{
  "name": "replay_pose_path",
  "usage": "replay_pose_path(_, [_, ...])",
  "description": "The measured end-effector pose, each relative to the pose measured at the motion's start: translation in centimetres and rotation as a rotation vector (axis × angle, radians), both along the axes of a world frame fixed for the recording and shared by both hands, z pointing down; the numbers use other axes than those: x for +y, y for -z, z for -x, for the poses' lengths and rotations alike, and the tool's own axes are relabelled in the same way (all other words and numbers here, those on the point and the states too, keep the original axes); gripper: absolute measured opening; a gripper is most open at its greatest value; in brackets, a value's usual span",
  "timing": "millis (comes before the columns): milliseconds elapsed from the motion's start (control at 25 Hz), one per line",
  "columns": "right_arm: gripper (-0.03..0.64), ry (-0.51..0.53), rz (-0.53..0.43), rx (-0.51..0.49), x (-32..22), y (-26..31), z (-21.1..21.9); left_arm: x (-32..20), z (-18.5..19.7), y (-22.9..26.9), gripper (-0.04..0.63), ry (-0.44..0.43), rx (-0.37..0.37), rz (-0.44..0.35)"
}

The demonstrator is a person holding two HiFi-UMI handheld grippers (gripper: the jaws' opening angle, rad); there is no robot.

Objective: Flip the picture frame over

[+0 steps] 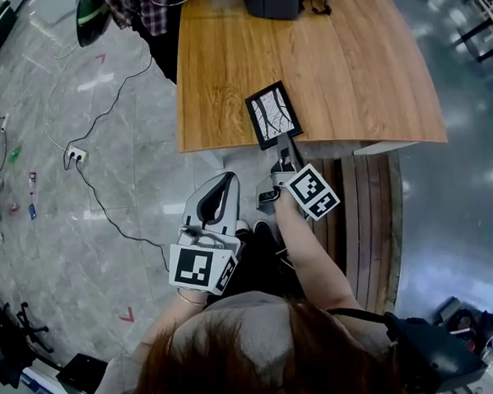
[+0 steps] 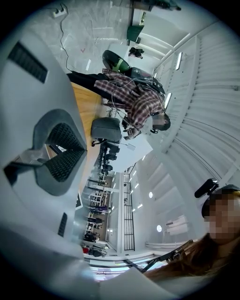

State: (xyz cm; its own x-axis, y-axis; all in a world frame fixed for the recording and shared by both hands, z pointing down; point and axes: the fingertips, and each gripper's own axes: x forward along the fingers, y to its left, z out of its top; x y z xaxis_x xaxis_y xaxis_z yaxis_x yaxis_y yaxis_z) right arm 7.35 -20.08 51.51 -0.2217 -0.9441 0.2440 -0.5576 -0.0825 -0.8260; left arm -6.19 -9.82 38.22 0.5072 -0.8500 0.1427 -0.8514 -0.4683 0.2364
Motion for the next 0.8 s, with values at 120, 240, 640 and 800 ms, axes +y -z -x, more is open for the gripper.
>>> replay_pose_path(120, [0.080, 0.010, -0.034, 0.122, -0.4, 1.0, -0.9, 0.1, -0.3, 0.0, 0.006, -0.001, -0.002, 0.002])
replay_pose_path(240, [0.080, 0.083, -0.126, 0.424, -1.0, 2.9, -1.4, 0.2, -0.5, -0.1, 0.006, -0.001, -0.004, 0.004])
replay_pose_path(640, [0.078, 0.477, -0.419, 1.410, -0.6, 6.2, 2.6, 0.0, -0.3, 0.3, 0.006, 0.016, -0.005, -0.005])
replay_pose_path(800, [0.080, 0.645, -0.535, 1.693, 0.2, 4.9, 4.7, 0.0, -0.2, 0.3, 0.006, 0.016, -0.010, 0.000])
